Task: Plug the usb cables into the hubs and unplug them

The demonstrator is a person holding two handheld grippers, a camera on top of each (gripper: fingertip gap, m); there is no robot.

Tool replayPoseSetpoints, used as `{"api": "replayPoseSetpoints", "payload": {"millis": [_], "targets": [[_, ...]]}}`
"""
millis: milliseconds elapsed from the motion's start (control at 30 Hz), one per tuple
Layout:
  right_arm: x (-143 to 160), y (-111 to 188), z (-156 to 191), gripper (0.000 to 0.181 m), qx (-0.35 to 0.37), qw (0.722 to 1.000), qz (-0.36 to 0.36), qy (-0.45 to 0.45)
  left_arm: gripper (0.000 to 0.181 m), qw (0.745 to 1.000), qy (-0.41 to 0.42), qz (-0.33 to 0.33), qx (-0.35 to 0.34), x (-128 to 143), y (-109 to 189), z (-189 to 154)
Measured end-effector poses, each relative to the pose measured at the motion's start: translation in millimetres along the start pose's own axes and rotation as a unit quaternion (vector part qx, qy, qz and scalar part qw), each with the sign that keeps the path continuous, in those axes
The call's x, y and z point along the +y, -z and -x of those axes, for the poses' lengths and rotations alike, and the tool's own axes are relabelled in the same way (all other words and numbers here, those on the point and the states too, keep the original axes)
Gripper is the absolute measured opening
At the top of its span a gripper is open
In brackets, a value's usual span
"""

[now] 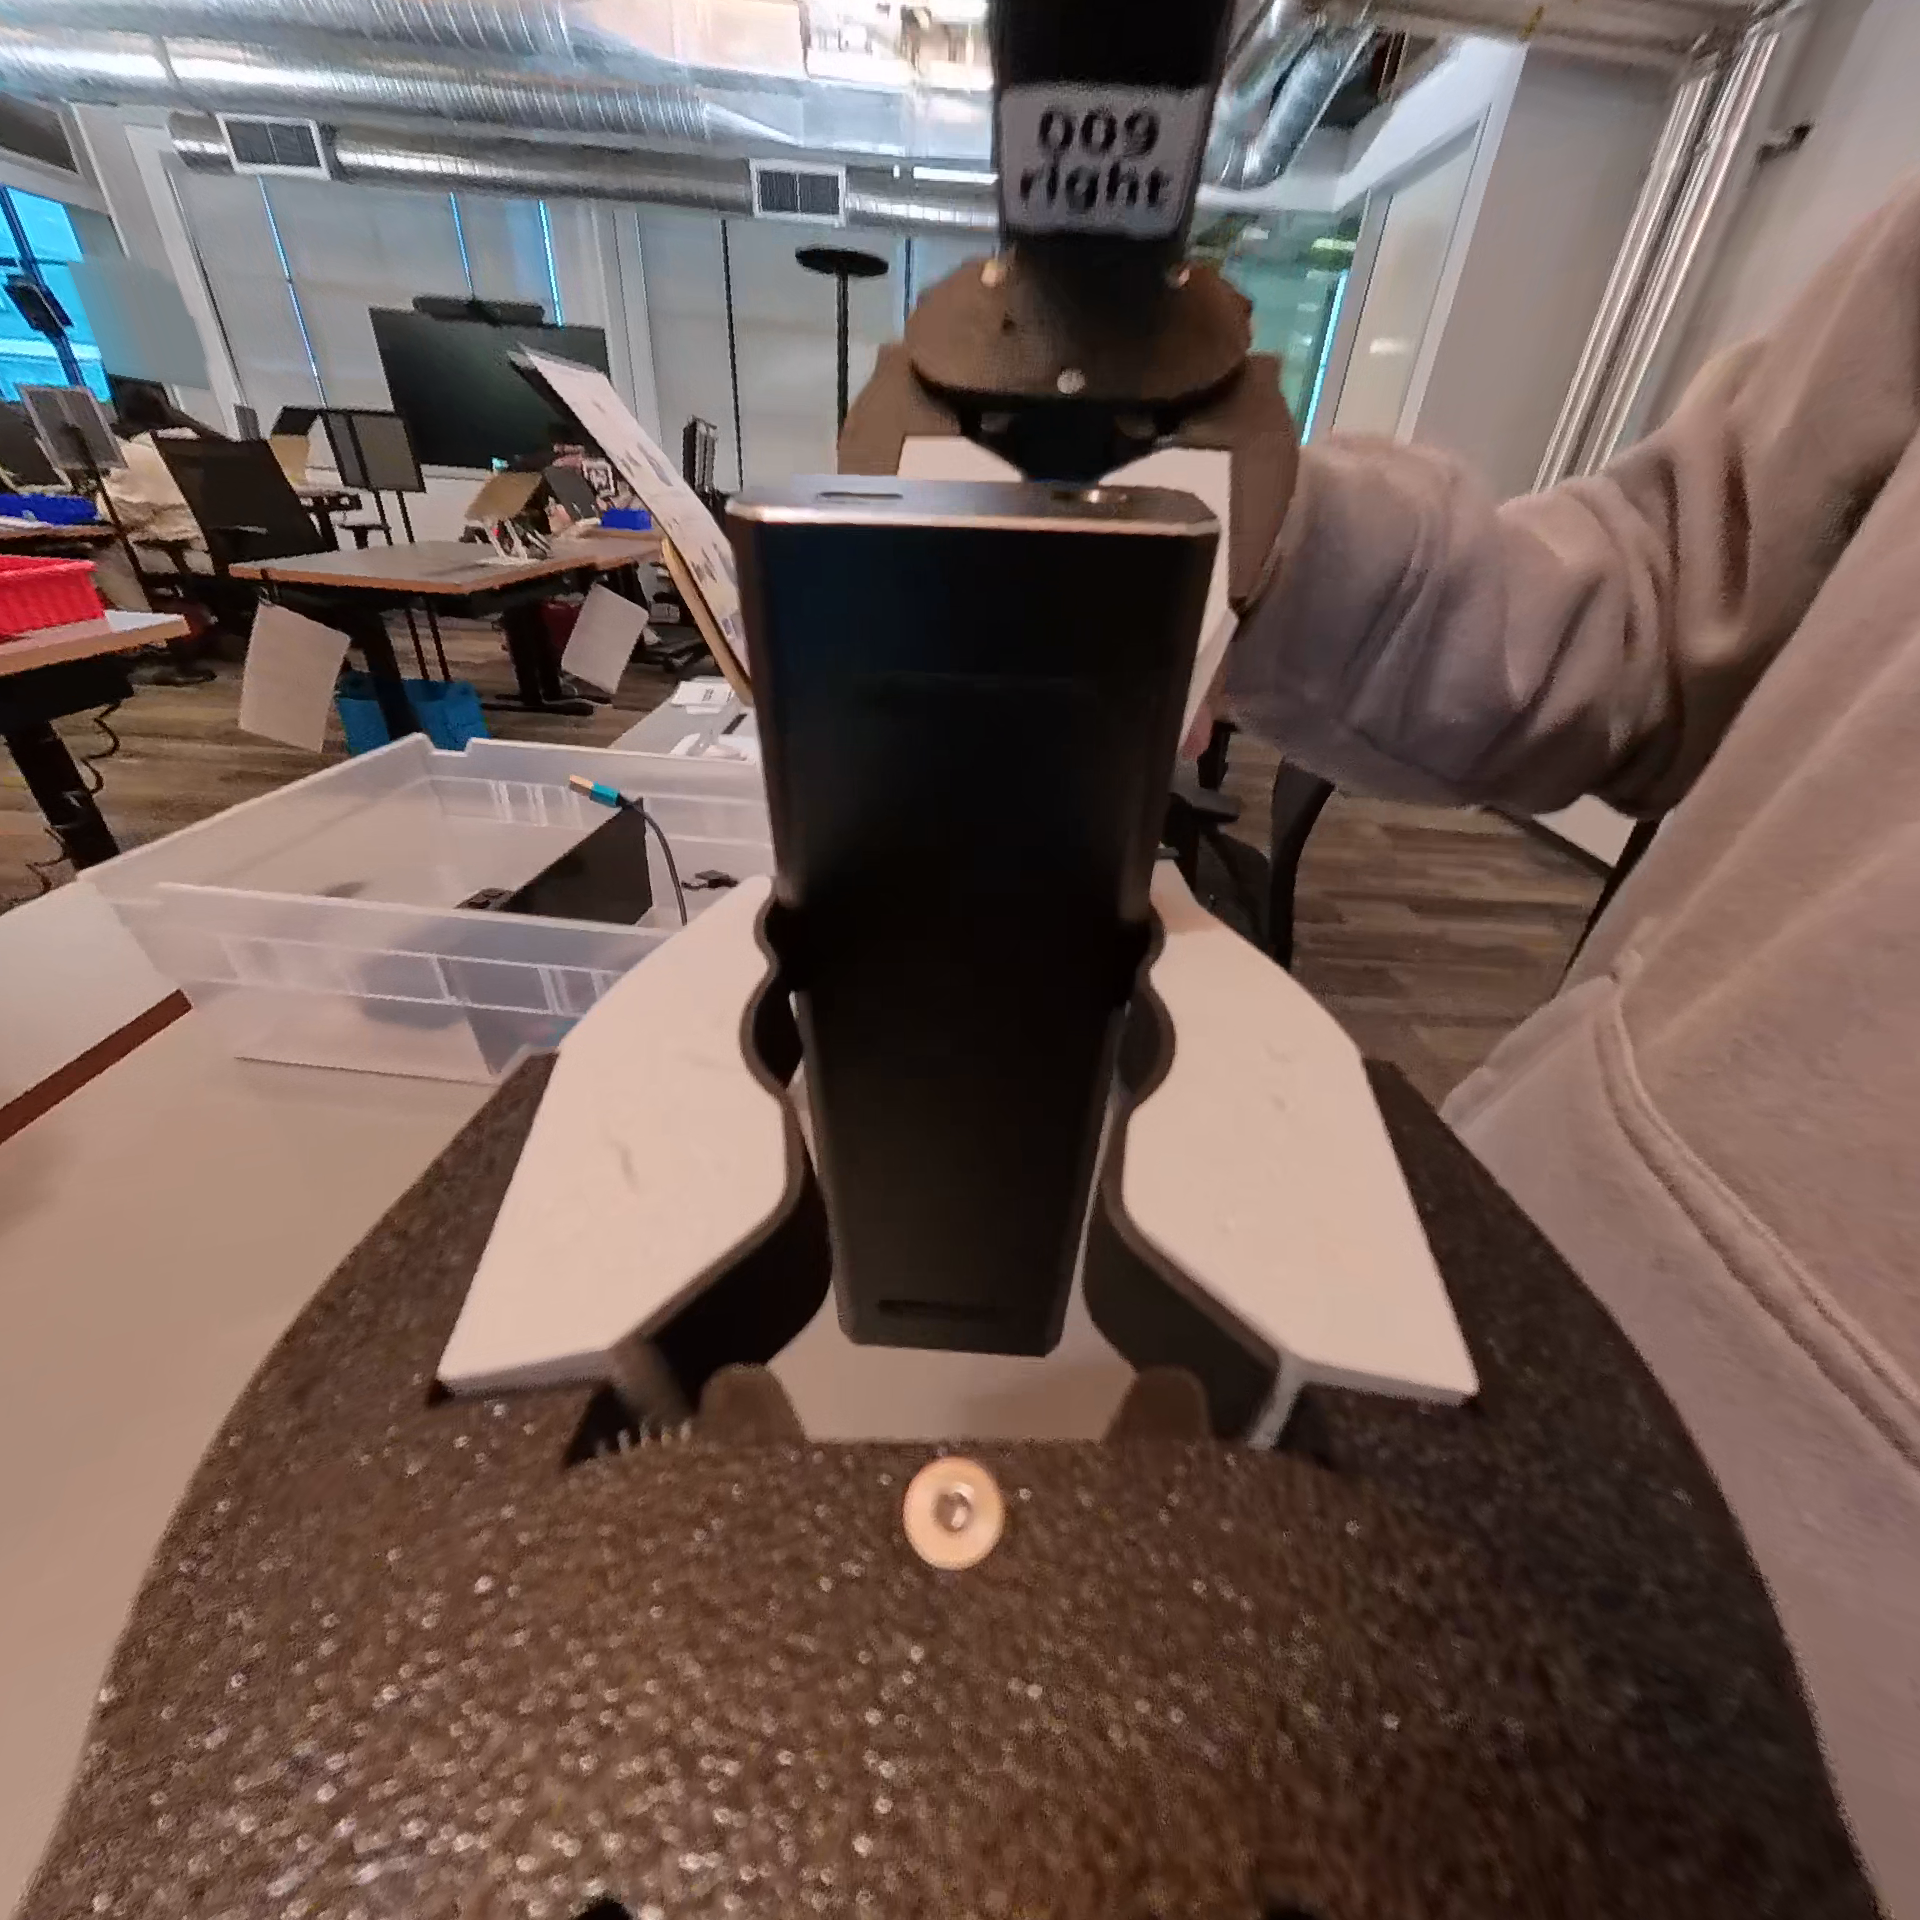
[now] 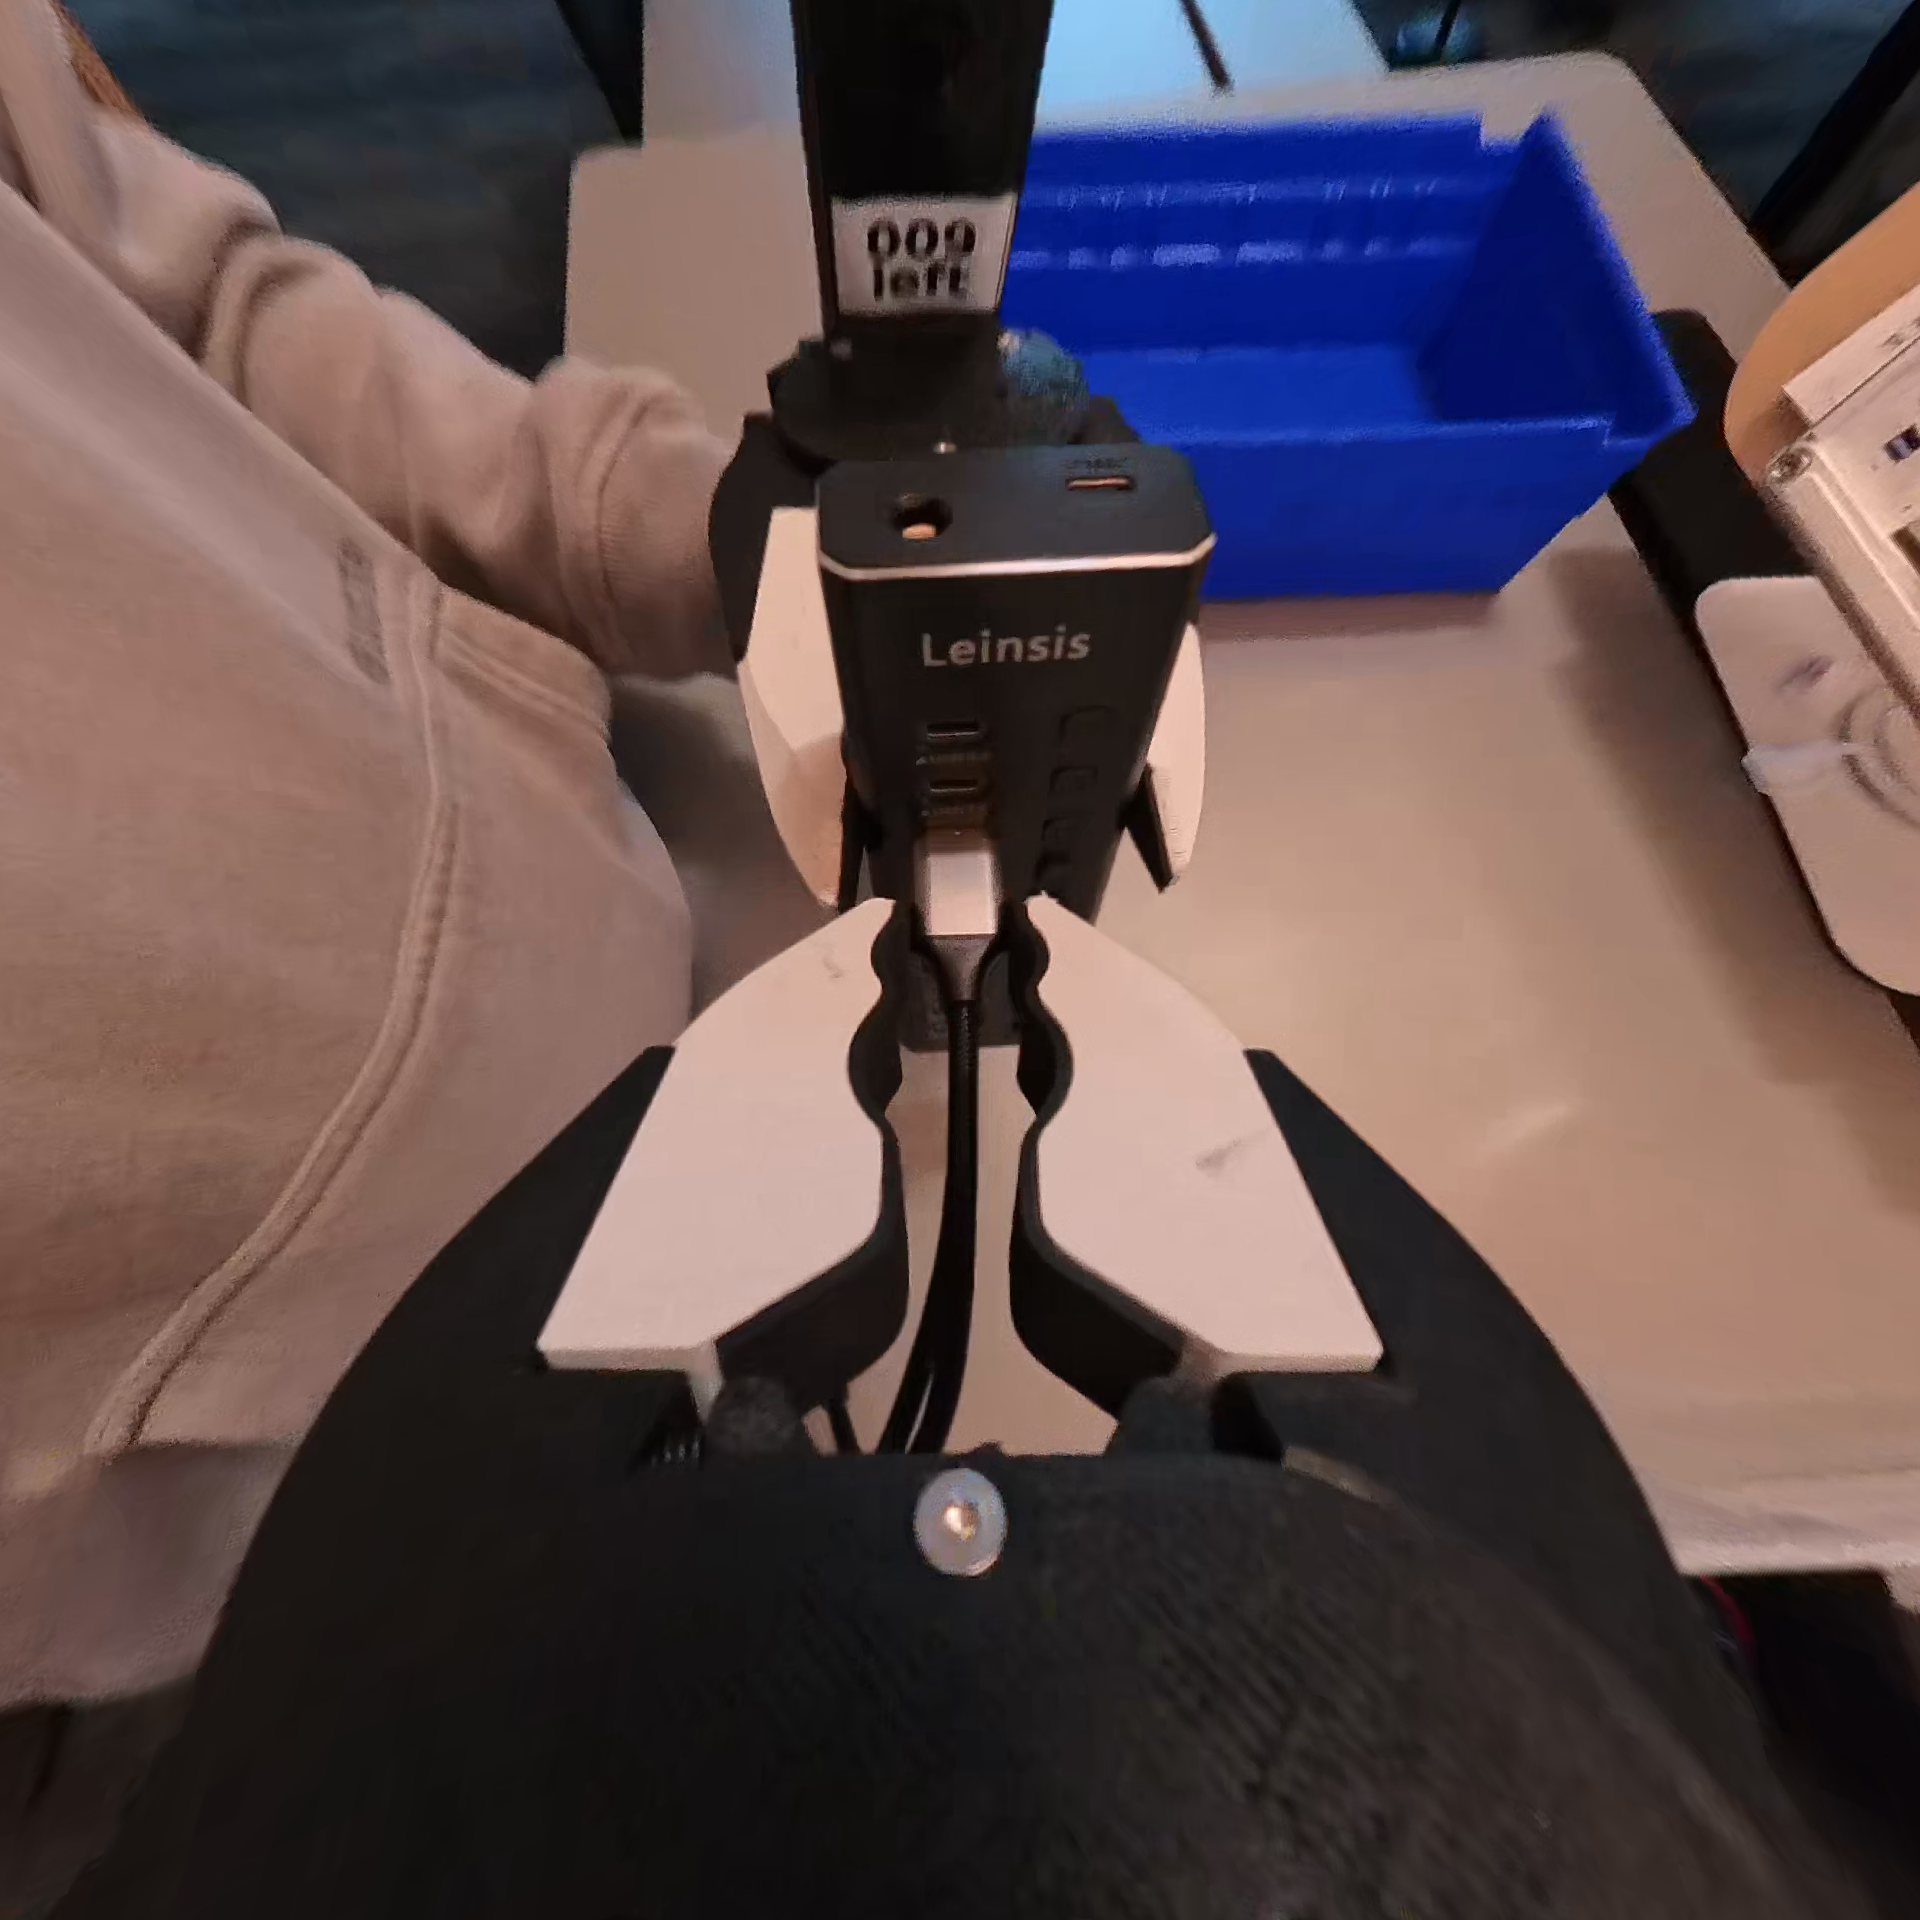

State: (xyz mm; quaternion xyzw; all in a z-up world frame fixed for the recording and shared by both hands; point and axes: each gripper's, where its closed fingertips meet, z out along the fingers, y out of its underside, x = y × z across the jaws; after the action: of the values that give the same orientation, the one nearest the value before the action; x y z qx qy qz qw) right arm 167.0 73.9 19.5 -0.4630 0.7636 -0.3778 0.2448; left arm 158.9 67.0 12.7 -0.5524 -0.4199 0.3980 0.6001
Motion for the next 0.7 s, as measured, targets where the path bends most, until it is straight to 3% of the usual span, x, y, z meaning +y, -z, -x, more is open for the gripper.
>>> {"api": "replayPoseSetpoints", "payload": {"millis": [100,267,300,333,367,400,467,700], "targets": [[-10.5,-3.6,-0.2,0.018,-0.009,0.998,-0.059,-0.034,0.060,1.000,0.001,-0.006,-0.001,-1.3,0.4,-0.8],[-17.3,-4.4,-2.4,0.000,-0.008,0.993,-0.098,-0.062,0.060,0.998,0.030,-0.046,-0.004,-5.3,3.3,0.7],[-16.6,-4.6,-1.5,0.011,-0.014,0.992,-0.099,-0.072,0.060,0.998,0.030,-0.048,-0.007,-5.0,3.9,1.7],[-12.7,-6.1,-3.3,0.032,-0.008,0.993,-0.087,-0.080,0.060,0.999,0.026,-0.044,-0.006,-3.9,4.1,1.5],[-6.5,-7.9,-4.8,0.038,-0.001,0.994,-0.068,-0.081,0.060,0.999,0.021,-0.039,-0.008,-2.8,4.2,1.5],[-4.5,-8.6,-4.9,0.037,0.001,0.995,-0.060,-0.078,0.060,0.999,0.015,-0.034,-0.008,-1.6,3.9,1.6],[-7.4,-7.5,-1.5,0.017,-0.006,0.995,-0.067,-0.068,0.060,0.999,0.021,-0.039,-0.004,-2.2,3.4,1.3],[-2.7,-9.7,-0.8,0.018,-0.006,0.998,-0.037,-0.053,0.060,0.998,0.020,-0.055,-0.001,-6.4,4.5,0.7]]}}
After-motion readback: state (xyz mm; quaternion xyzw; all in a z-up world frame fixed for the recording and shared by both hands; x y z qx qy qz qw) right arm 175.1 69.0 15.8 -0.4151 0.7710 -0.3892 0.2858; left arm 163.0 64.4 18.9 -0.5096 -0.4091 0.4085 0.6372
